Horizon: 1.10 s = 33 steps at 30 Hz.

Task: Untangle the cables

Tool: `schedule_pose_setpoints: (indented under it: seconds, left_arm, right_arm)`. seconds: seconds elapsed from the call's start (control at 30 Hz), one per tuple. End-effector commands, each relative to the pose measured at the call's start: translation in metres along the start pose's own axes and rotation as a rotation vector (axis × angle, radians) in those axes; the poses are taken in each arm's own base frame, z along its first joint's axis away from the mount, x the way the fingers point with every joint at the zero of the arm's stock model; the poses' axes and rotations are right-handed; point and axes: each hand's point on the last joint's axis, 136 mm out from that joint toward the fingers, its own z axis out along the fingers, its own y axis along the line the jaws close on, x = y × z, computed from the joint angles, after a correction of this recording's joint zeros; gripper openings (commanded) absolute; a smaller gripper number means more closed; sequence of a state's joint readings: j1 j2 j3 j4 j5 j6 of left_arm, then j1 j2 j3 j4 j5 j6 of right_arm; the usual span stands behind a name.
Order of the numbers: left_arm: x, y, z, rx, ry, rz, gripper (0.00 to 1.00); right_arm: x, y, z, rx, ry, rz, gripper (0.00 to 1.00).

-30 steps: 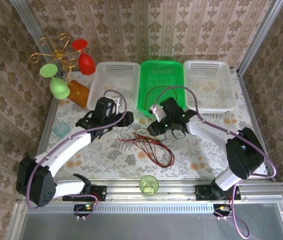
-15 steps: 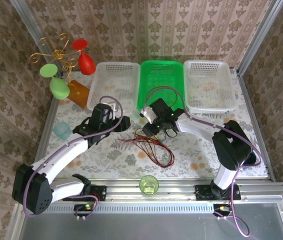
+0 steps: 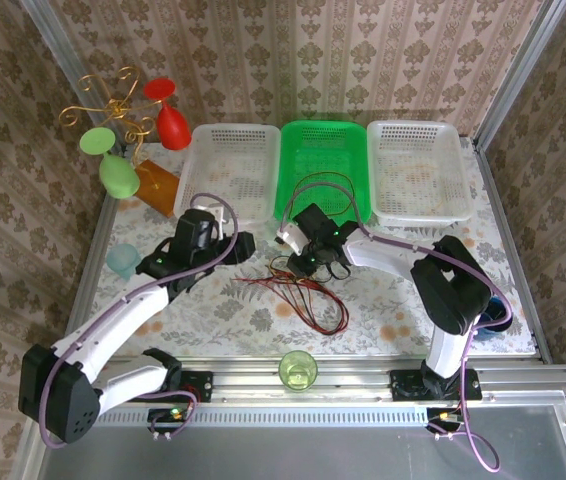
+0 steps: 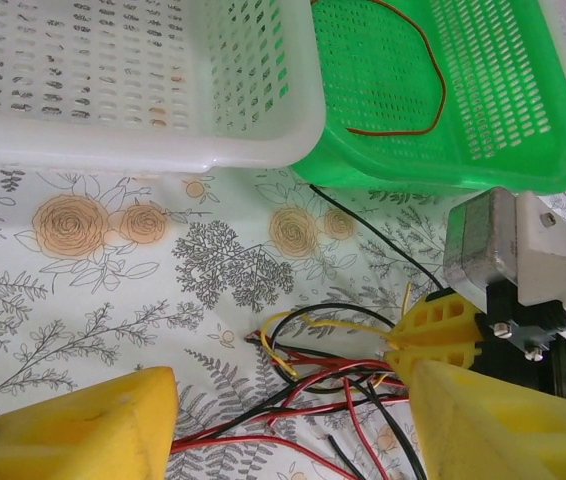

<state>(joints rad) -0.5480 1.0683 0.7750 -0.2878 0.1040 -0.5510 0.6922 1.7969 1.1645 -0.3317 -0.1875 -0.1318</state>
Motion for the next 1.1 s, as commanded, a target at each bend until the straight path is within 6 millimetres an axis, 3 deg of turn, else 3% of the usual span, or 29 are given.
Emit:
schedule_pose_setpoints:
  seconds: [0.0,0.03,0.63,0.9,1.0,1.07]
  left_arm:
    - [0.003,0.008,-0.008,-0.03,-0.002,-0.015,0.63]
    - [0.002,0.007,-0.009,-0.031,-0.004,-0.014,0.63]
    - [-0.021,-0.011,-0.024,0.014,-0.048,0.03,0.62]
    - [-0.034,-0.023,-0.033,0.052,-0.076,0.054,0.63]
    - [-0.039,-0.03,-0.039,0.077,-0.095,0.071,0.62]
    - [-0.044,-0.038,-0.043,0.114,-0.103,0.089,0.62]
  right_arm:
    - [-0.005,-0.001,0.0,0.015,0.006,-0.032,0.04]
    - [-0.007,-0.001,-0.003,0.018,0.0,-0.034,0.0]
    - [-0.063,-0.004,-0.107,0.159,-0.352,-0.153,0.0]
    - [-0.095,-0.009,-0.145,0.113,-0.585,-0.062,0.0]
    - [-0.101,-0.014,-0.149,0.116,-0.627,-0.044,0.0]
    - [-0.106,-0.015,-0.166,0.109,-0.671,-0.03,0.0]
